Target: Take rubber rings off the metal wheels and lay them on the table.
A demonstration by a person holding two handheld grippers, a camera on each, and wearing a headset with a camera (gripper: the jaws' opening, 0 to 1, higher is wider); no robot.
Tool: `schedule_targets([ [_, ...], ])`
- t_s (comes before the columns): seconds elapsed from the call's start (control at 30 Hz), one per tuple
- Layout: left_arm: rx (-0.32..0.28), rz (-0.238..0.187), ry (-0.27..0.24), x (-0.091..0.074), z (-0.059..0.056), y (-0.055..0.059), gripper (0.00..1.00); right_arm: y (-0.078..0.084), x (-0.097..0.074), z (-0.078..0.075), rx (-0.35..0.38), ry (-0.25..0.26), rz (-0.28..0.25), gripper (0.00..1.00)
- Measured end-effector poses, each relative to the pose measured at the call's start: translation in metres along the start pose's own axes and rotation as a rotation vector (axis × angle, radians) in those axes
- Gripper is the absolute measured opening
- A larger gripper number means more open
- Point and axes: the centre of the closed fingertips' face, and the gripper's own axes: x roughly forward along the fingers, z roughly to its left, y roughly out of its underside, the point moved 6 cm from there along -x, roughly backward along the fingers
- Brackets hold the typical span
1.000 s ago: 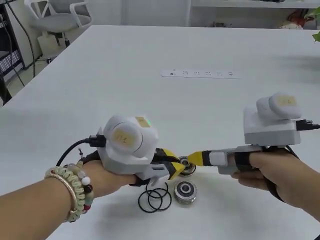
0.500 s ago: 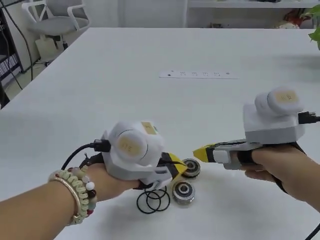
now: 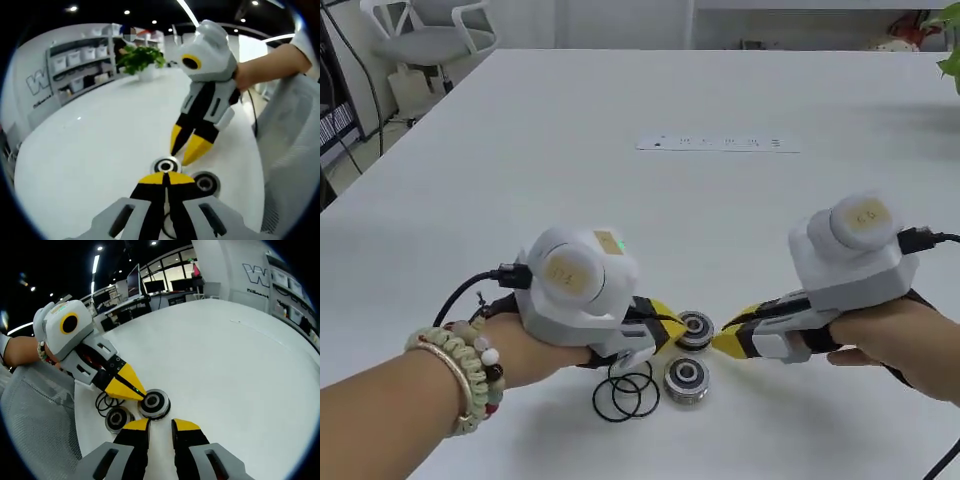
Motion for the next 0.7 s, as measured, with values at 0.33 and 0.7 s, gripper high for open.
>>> schedule_targets([
  [0.33,-0.030,0.001,0.001,-0.0026,-0.0004,0.0015,0.01,-0.0032,0.0111,0.0016,-0.077,0.000,-0.045,0.22],
  [0.7,-0.050,0.005,0.002,-0.0050,0.0014,0.0030,0.01,-0.0048,0.0091,-0.0012,-0.102,-0.003,-0.038,0.04],
])
